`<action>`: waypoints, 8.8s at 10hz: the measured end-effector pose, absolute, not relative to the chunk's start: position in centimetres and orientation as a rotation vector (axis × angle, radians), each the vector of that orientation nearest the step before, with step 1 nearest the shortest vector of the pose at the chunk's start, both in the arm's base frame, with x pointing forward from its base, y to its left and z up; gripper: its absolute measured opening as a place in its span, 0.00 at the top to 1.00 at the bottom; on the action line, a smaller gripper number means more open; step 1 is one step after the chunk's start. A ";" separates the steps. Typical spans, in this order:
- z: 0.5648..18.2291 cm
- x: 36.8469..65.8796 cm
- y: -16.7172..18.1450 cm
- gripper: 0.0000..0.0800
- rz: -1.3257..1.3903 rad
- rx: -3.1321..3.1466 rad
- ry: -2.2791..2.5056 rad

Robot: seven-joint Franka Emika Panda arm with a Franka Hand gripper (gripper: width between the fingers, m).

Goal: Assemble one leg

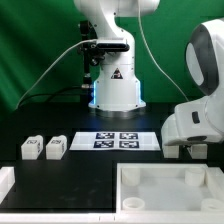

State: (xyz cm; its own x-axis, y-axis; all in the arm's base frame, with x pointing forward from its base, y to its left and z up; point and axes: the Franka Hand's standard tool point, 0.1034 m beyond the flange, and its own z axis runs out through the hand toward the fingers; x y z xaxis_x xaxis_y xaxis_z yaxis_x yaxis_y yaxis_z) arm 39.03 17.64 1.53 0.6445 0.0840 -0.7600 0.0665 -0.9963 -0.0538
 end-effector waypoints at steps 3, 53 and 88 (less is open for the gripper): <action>0.7 38.1 17.5 0.19 1.301 -2.839 -0.133; 11.4 58.2 9.7 0.63 -0.867 -2.901 -0.215; 7.1 61.3 11.5 0.20 -0.868 -2.907 0.001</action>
Offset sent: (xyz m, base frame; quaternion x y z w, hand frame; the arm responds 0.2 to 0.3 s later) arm 0.0000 0.0000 0.0000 0.0000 0.0000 0.0000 1.0000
